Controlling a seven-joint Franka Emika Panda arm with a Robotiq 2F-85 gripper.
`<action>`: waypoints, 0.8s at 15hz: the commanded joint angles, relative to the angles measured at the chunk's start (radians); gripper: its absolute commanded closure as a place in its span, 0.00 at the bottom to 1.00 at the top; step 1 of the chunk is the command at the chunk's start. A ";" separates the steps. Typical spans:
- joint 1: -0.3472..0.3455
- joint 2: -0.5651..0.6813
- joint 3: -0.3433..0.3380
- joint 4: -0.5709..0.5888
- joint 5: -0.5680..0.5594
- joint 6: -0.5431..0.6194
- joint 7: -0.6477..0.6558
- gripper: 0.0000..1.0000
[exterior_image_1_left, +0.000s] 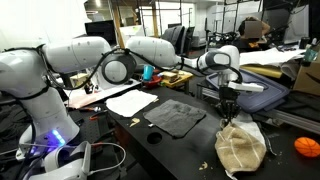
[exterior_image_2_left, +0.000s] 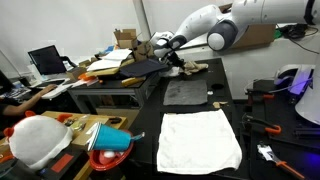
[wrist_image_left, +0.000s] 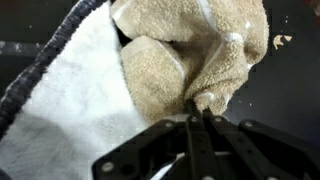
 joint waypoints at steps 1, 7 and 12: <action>0.004 -0.036 0.000 -0.024 0.009 -0.025 -0.207 0.99; 0.009 -0.032 -0.020 -0.020 -0.007 -0.014 -0.473 0.99; 0.005 -0.021 -0.030 -0.014 0.004 -0.033 -0.471 0.99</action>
